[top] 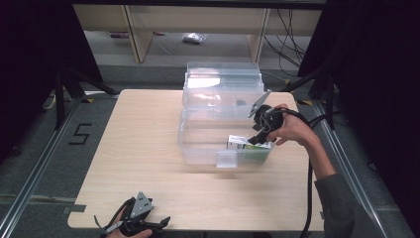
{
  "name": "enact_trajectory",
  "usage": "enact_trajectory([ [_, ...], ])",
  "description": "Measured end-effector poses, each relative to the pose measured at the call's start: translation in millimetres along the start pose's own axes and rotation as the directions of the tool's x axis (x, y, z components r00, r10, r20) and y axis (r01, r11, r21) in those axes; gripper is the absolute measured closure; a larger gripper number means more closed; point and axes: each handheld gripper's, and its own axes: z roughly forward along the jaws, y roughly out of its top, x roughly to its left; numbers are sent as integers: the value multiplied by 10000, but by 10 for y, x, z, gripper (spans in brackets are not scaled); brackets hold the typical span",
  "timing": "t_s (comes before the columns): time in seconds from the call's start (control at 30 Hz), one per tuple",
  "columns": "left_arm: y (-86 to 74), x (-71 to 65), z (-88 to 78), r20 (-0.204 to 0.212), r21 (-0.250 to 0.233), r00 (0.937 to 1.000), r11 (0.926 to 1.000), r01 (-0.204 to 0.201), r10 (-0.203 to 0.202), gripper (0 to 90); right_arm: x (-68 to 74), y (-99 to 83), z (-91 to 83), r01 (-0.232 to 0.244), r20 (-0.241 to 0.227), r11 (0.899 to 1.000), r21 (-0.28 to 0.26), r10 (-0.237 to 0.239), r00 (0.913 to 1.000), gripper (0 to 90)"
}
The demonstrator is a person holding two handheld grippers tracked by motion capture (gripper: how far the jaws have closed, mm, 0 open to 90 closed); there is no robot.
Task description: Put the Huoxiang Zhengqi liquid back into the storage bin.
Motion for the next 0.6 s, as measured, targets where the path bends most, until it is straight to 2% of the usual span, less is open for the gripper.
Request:
enact_trajectory([
  [0.13,1,0,1,-24,6,10000,10000,-10,10,151,20,-9,-19,-284,-5,9986,-454,284,9996,356],
  [0.17,0,0,1,-7,7,10000,10000,-22,22,151,39,-15,-22,-537,-9,9974,-490,537,9986,345],
  [0.23,4,-1,-2,-46,54,10000,10000,24,-24,151,51,-21,-24,-514,51,9971,-568,518,9986,329],
  [0.33,2,-1,2,-12,37,10000,10000,1,-1,151,83,-37,-36,-752,203,9944,-740,769,9968,318],
  [0.37,-1,9,5,-1,79,9999,9999,-134,134,150,97,-43,-35,-871,168,9934,-752,886,9959,316],
  [0.4,2,-2,1,46,51,10000,10000,-10,10,151,100,-49,-42,-814,177,9934,-802,831,9964,315],
  [0.47,4,0,1,-43,55,10000,10000,-7,8,151,116,-57,-49,-865,170,9913,-992,886,9959,310],
  [0.6,2,0,0,-13,33,10000,10000,5,-5,150,183,-67,-68,-1152,292,9857,-1230,1197,9924,291],
])
